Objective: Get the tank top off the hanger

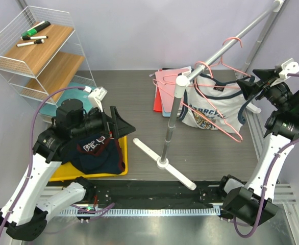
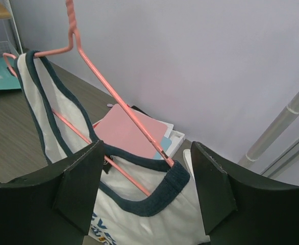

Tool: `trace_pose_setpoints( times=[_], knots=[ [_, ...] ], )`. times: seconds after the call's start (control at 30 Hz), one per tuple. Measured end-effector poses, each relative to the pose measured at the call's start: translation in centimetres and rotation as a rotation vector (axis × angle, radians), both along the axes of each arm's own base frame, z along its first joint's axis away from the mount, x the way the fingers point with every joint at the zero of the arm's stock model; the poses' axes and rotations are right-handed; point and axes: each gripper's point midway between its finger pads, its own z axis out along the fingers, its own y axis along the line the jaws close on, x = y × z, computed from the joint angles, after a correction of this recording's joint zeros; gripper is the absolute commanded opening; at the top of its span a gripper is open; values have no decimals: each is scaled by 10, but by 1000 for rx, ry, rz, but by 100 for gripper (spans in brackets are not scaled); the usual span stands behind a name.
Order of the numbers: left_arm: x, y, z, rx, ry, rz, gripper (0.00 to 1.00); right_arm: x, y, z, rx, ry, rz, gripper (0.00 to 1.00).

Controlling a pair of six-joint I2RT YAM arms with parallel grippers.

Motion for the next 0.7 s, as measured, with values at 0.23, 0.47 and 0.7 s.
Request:
trace_pose_setpoints(
  times=[0.23,0.47,0.7],
  knots=[
    [0,-1,-1,-1,6,-9,93,13,-13,-23,-23,75,-25,62],
    [0,-4,0,-14,20,-10,93,17,-7,-30,-70,82,-10,54],
    [4,-7,-1,-17,26,-15,93,21,2,-37,-117,87,11,44]
  ],
)
